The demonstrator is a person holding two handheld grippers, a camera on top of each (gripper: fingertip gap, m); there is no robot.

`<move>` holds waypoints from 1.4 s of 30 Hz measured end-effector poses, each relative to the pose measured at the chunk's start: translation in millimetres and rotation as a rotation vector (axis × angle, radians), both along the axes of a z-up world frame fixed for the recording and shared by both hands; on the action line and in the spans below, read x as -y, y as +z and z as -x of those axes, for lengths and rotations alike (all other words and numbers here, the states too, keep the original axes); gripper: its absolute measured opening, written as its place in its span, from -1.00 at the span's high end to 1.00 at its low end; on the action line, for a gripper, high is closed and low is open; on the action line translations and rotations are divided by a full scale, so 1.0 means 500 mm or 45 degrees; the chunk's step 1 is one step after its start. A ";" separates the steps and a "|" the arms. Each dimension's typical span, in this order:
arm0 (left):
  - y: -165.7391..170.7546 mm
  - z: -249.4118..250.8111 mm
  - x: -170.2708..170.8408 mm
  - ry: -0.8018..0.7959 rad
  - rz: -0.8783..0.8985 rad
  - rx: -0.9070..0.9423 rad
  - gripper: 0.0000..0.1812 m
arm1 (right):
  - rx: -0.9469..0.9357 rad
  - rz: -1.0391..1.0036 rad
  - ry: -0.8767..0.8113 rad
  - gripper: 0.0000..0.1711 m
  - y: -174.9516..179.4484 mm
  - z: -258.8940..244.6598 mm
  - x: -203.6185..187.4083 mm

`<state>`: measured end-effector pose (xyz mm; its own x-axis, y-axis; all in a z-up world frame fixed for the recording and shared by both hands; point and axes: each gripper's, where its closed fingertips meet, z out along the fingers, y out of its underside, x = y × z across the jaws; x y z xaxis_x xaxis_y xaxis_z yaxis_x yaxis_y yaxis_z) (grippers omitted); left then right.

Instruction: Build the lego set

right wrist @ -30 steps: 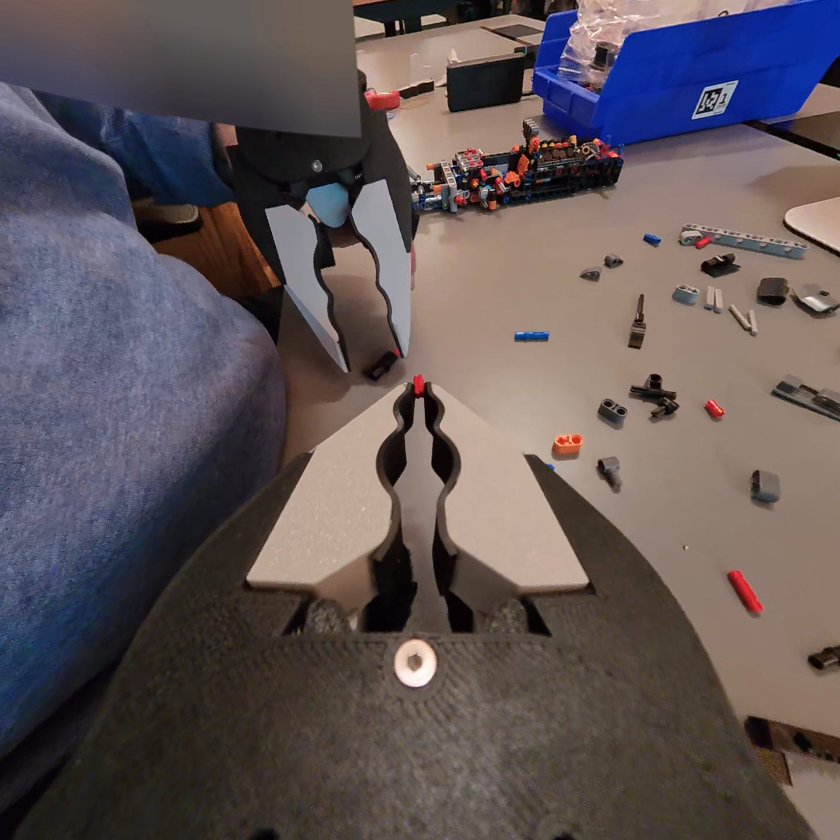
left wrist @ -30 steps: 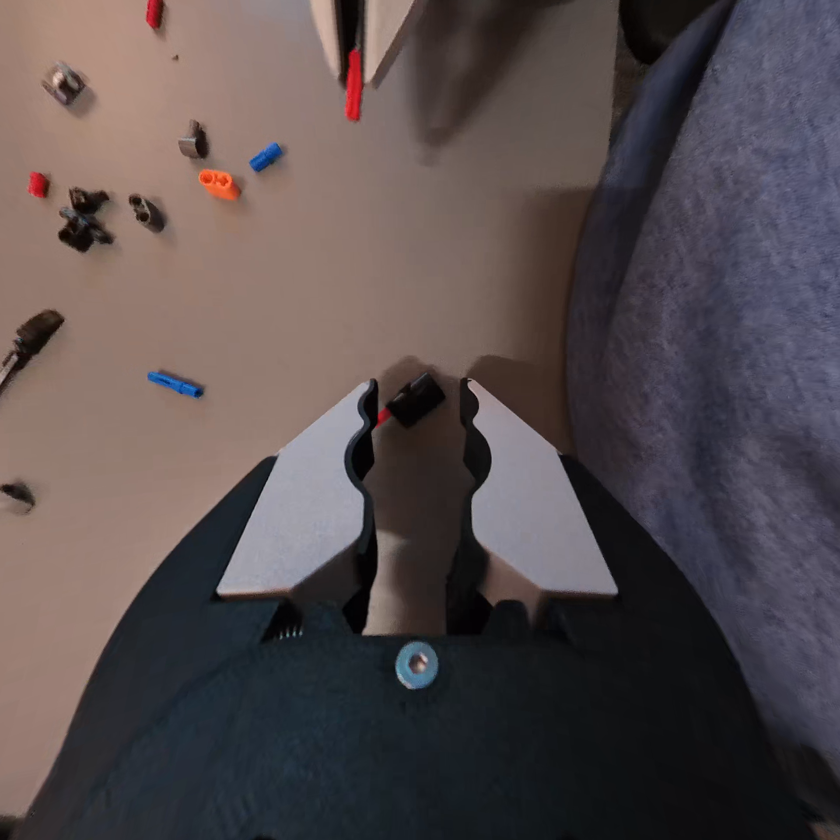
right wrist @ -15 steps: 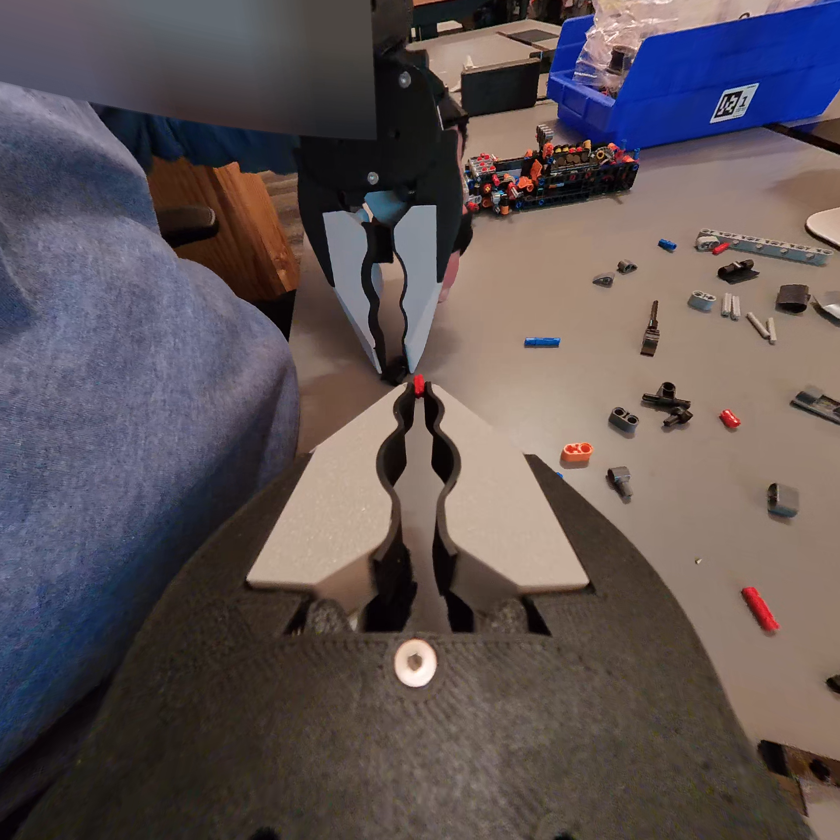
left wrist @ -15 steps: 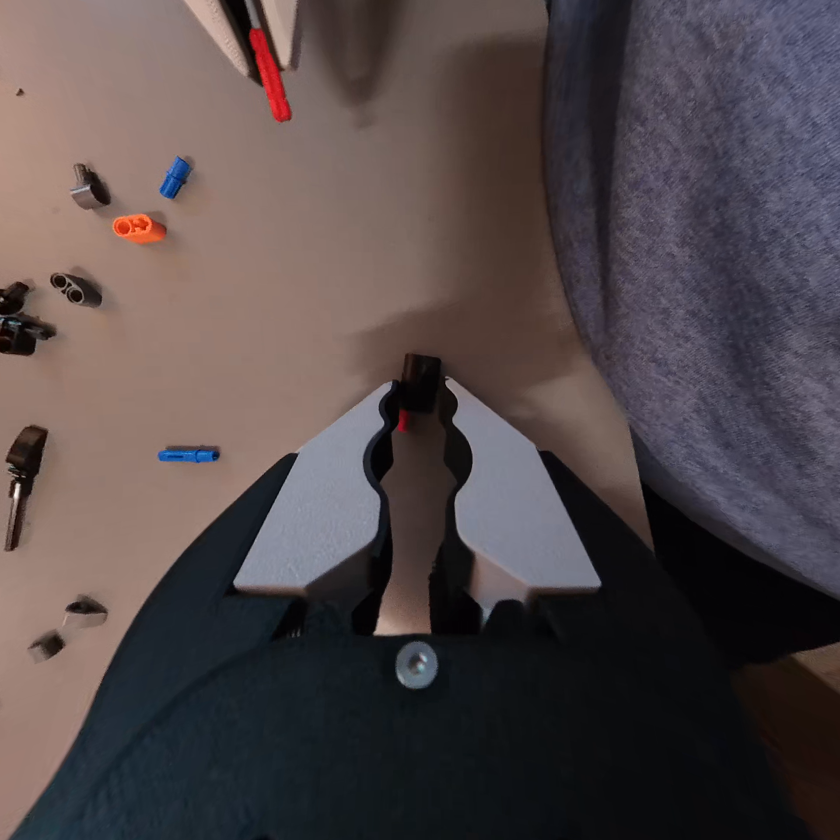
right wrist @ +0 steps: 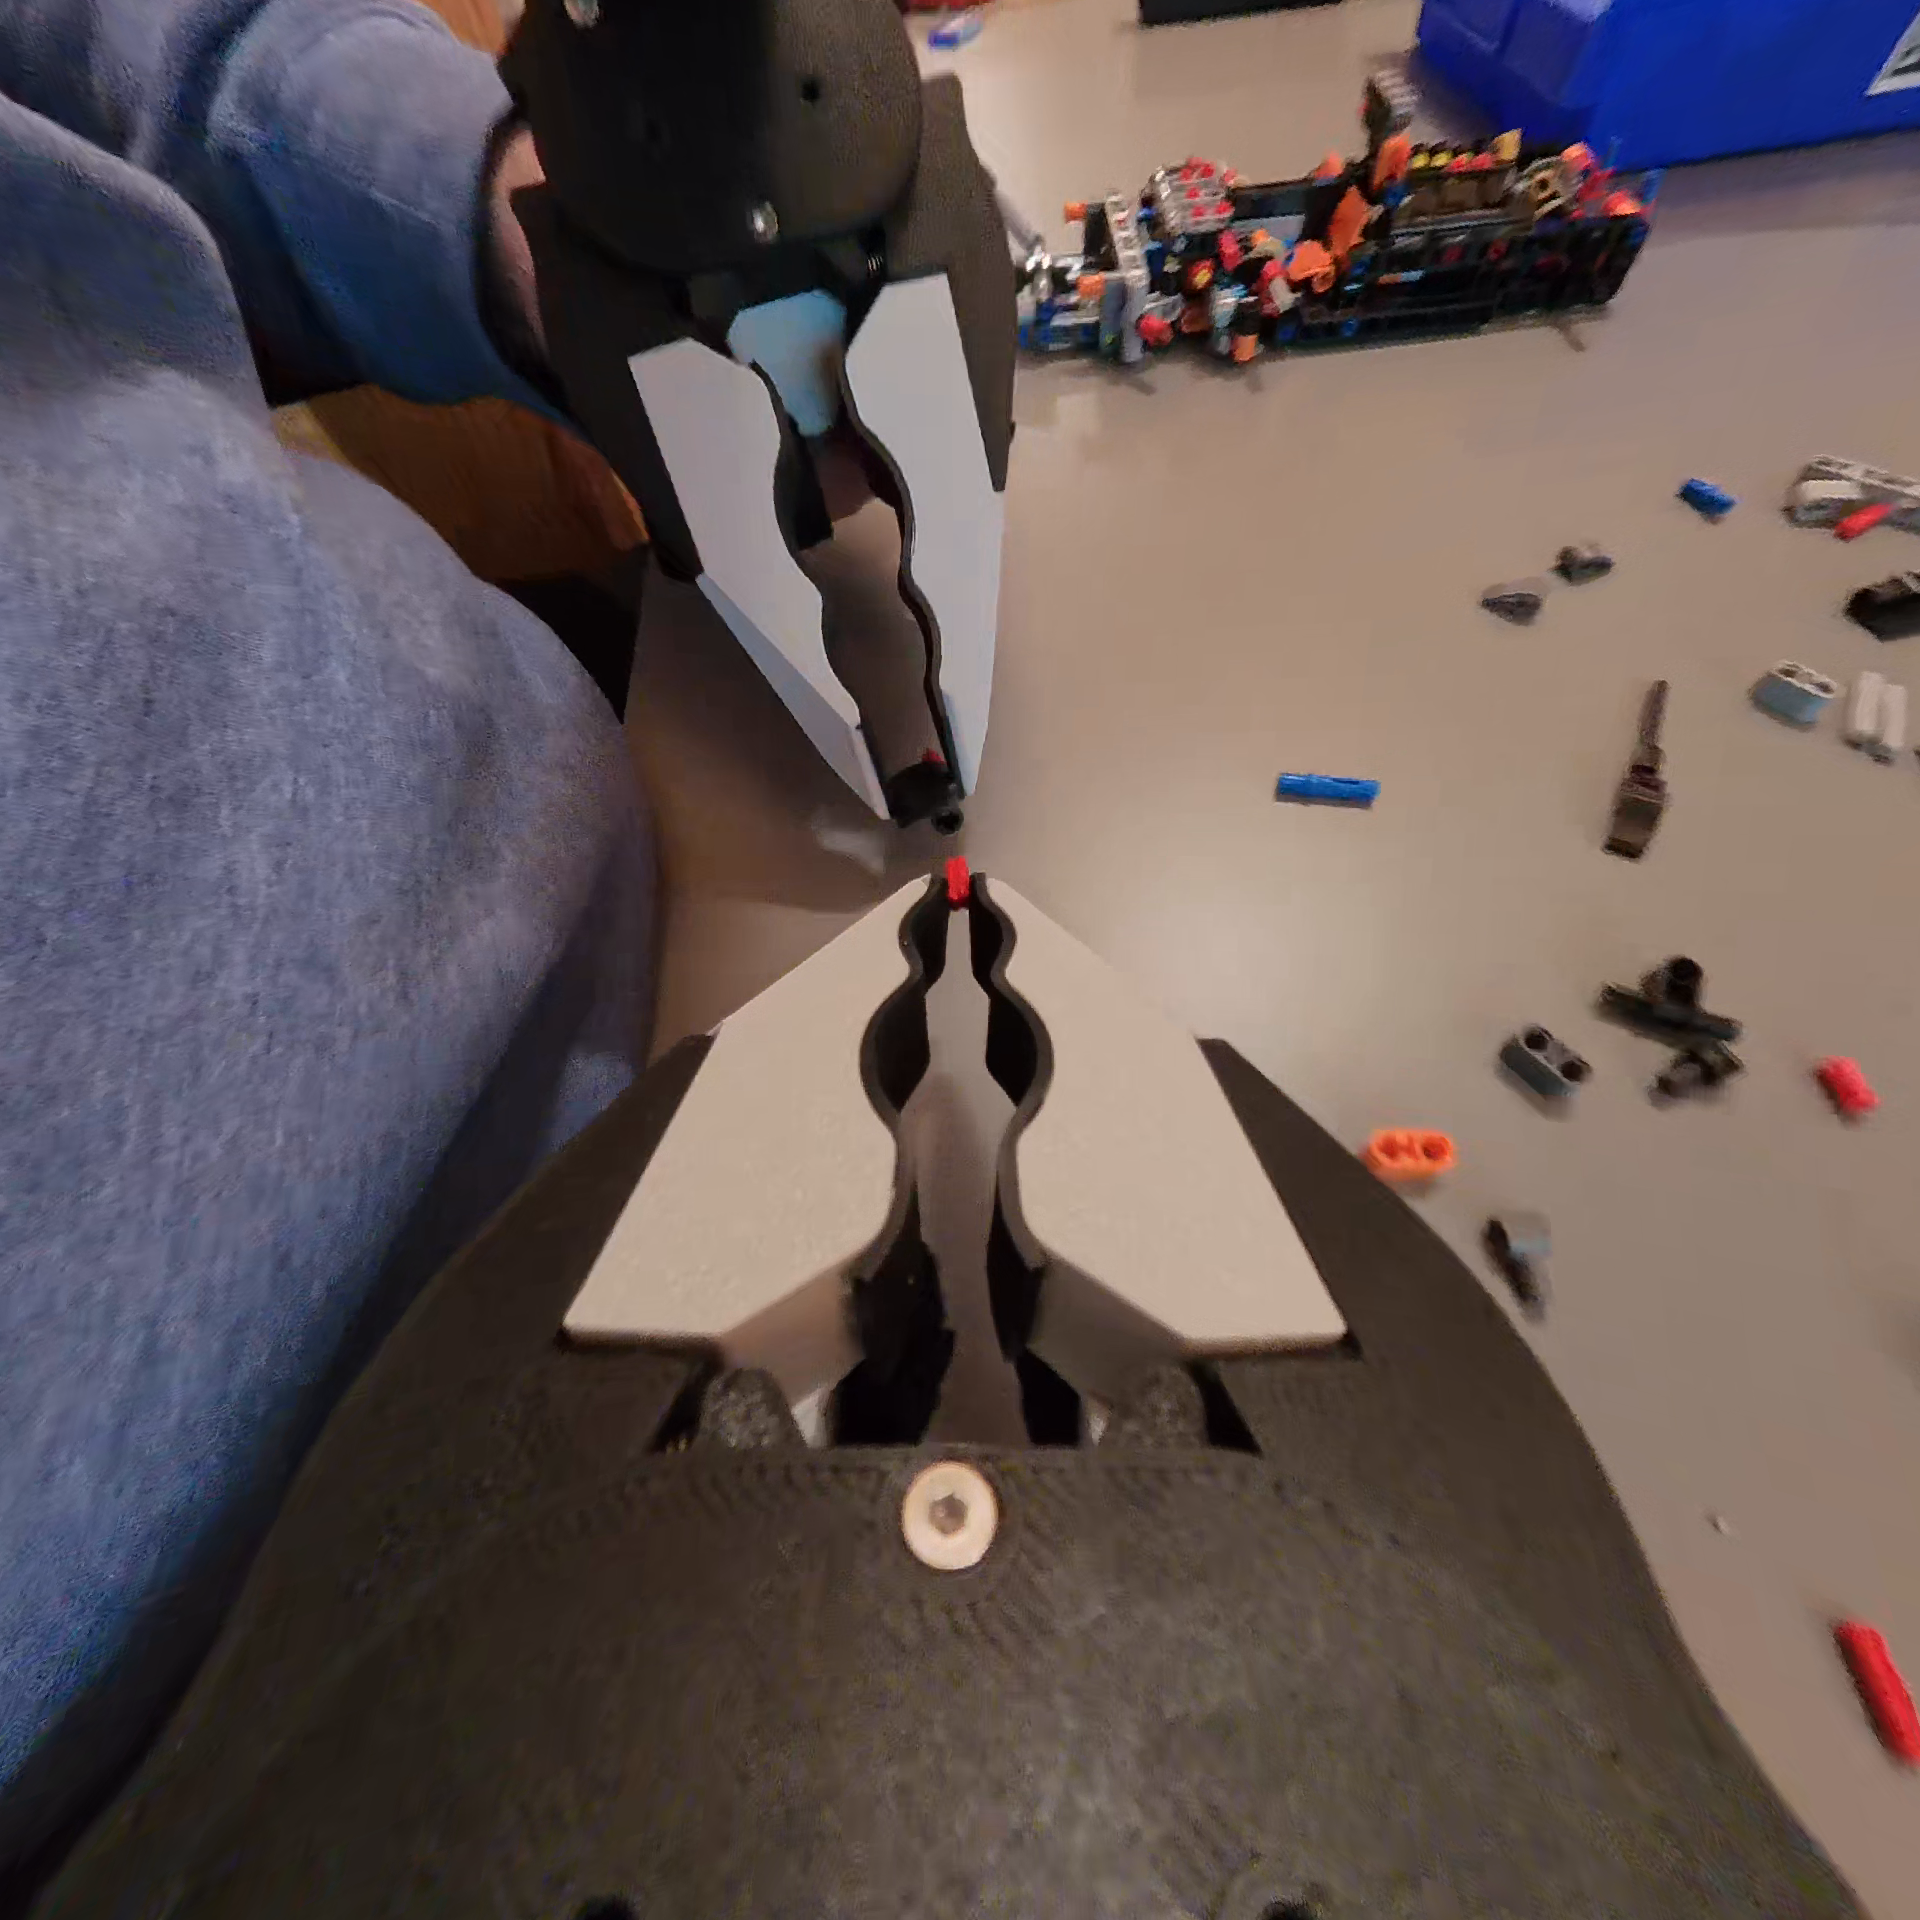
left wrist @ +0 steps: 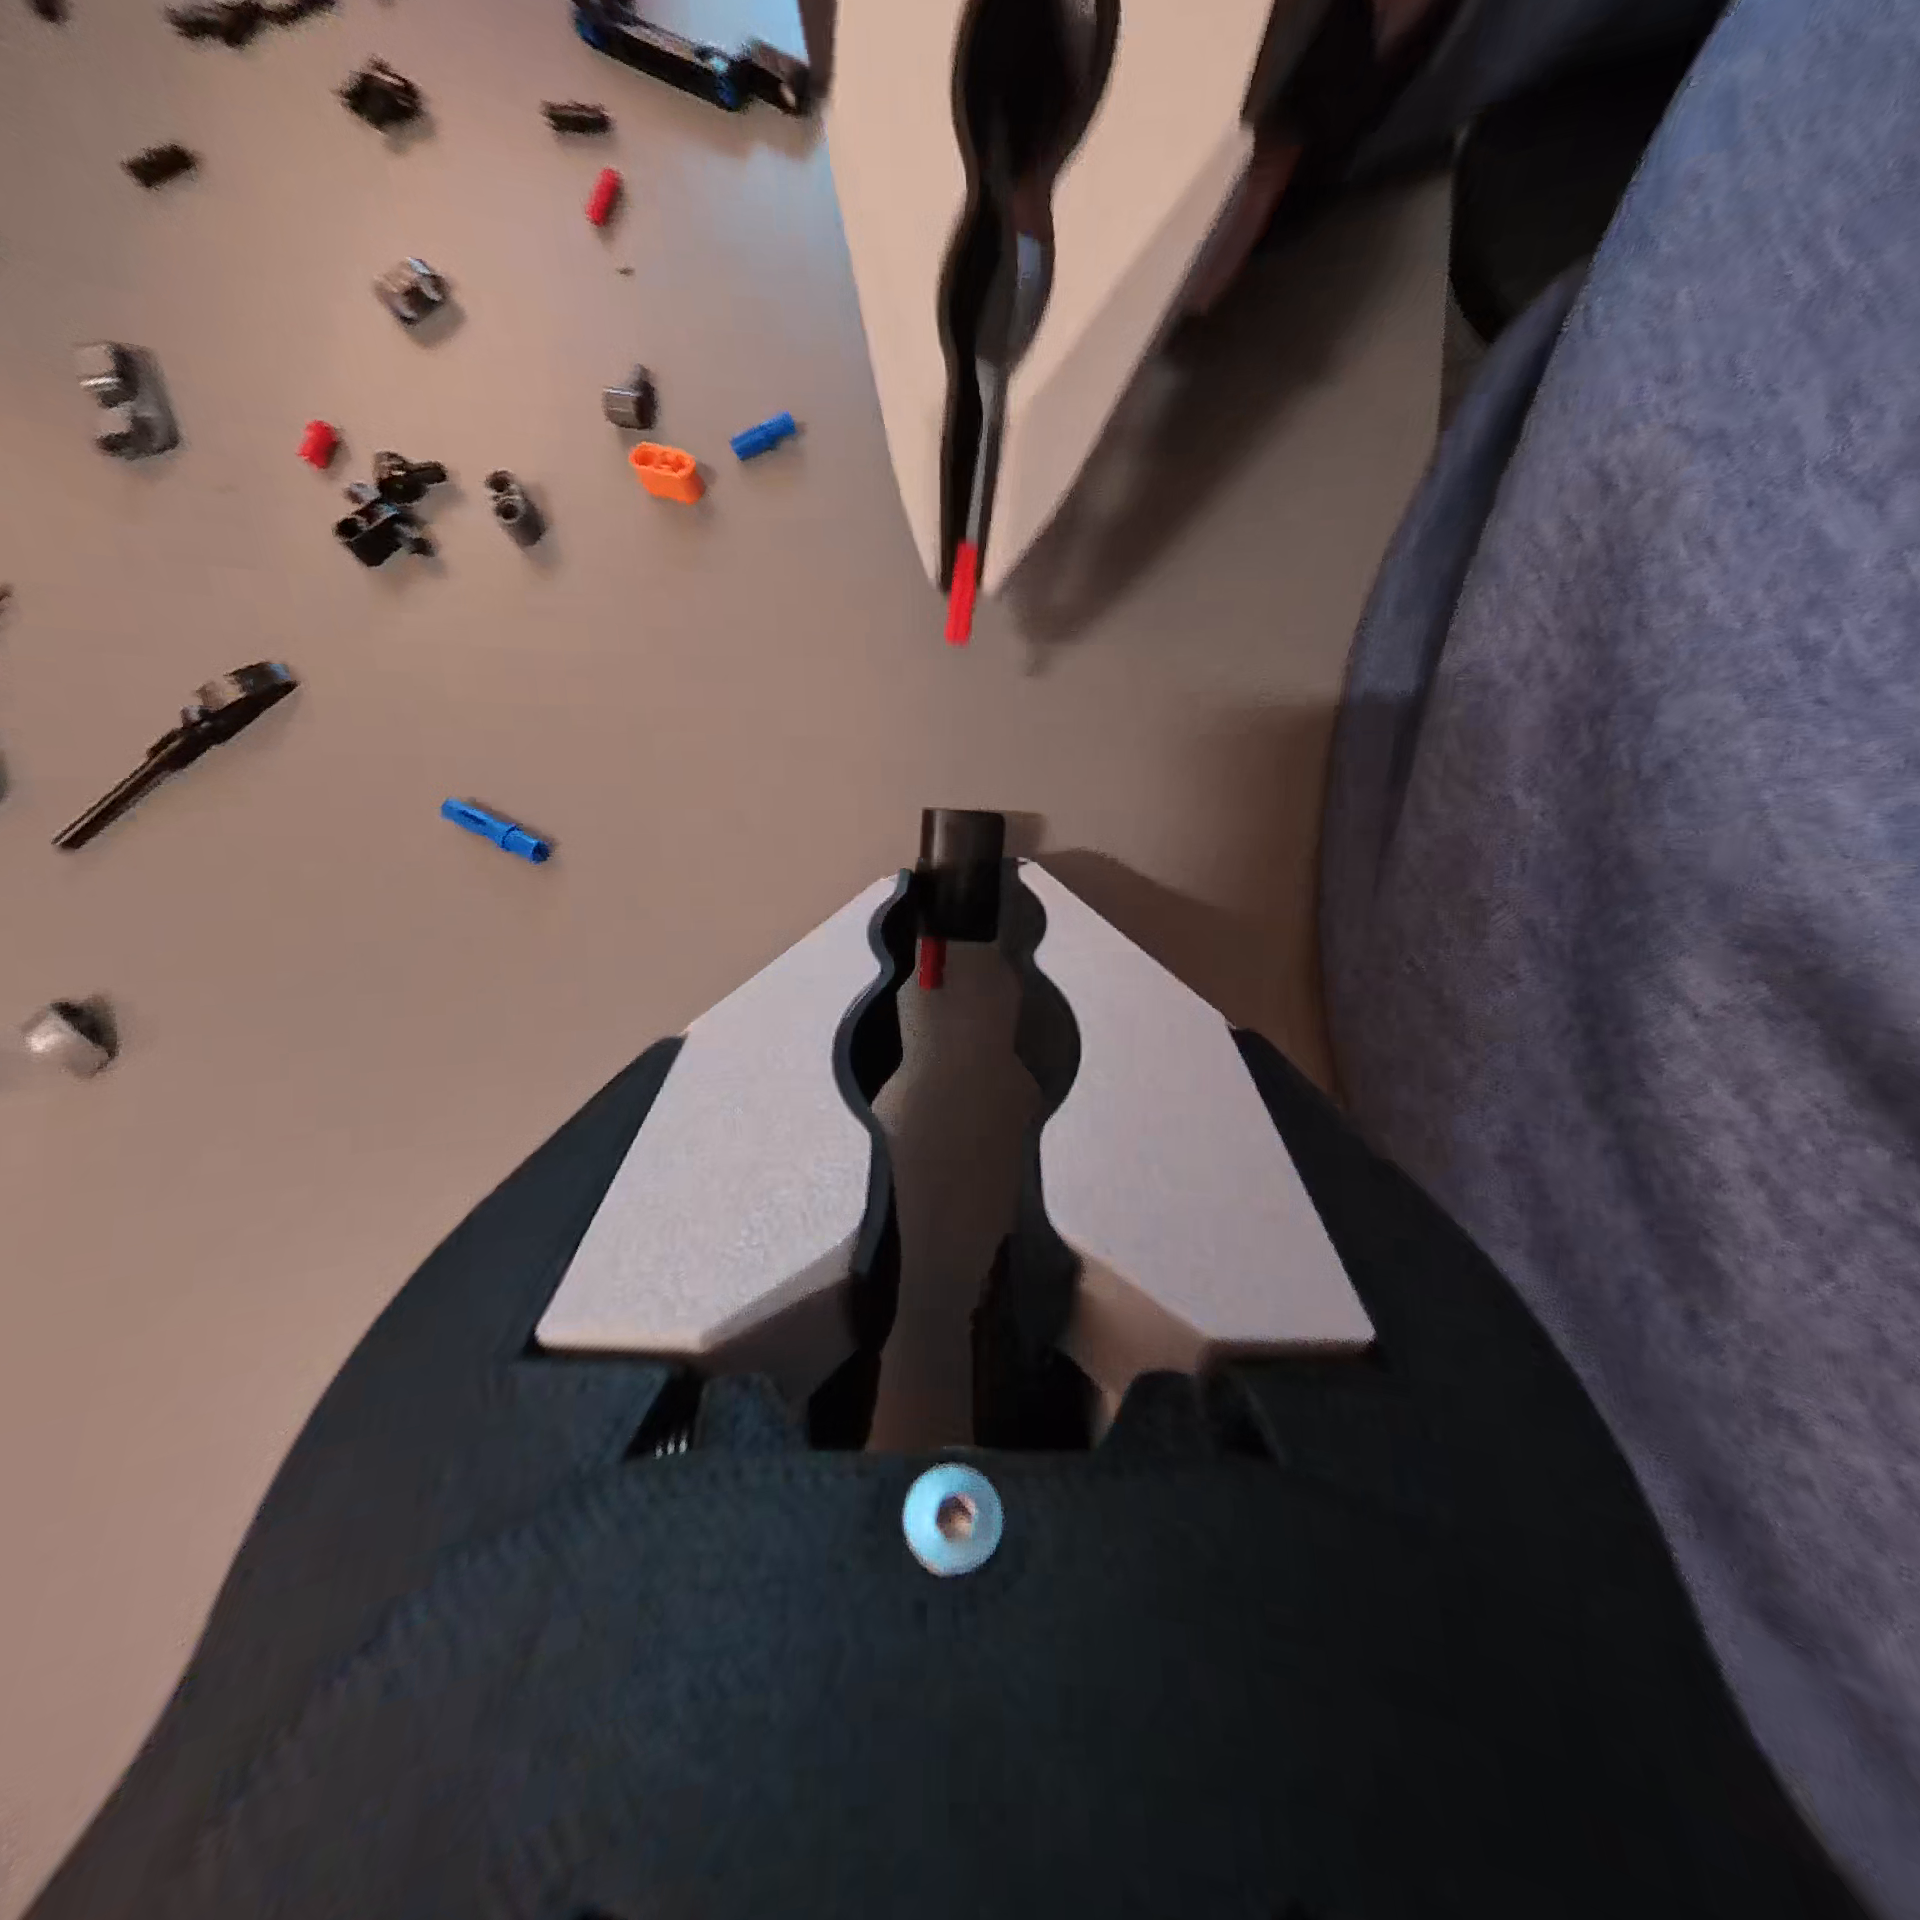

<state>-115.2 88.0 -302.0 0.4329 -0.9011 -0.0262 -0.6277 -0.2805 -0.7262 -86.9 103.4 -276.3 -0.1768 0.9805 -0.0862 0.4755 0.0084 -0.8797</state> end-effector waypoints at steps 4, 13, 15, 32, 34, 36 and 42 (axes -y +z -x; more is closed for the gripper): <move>0.008 0.014 0.001 0.164 -0.055 0.053 0.85 | 0.071 -0.079 0.057 0.98 -0.019 0.038 0.017; -0.001 0.020 0.003 0.322 -0.111 0.045 0.85 | 0.167 -0.220 0.164 0.99 -0.047 0.072 0.024; -0.001 0.020 0.003 0.321 -0.120 0.042 0.85 | 0.163 -0.225 0.171 0.99 -0.044 0.069 0.019; 0.002 0.024 0.004 0.321 -0.158 0.036 0.85 | 0.071 -0.112 0.246 0.98 -0.027 0.076 0.020; 0.004 0.024 0.005 0.320 -0.162 0.045 0.85 | 0.059 -0.124 0.257 0.98 -0.024 0.077 0.021; 0.007 0.023 0.006 0.311 -0.161 0.058 0.85 | 0.047 -0.155 0.279 0.98 -0.021 0.077 0.024; 0.013 0.019 0.019 0.252 -0.099 0.127 0.85 | 0.017 -0.307 0.384 0.98 -0.015 0.076 0.036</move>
<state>-124.9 78.7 -295.7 0.6052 -0.7951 -0.0403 -0.4898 -0.3320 -0.8061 -125.0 85.2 -283.9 -0.4607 0.8771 0.1361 0.4314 0.3553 -0.8292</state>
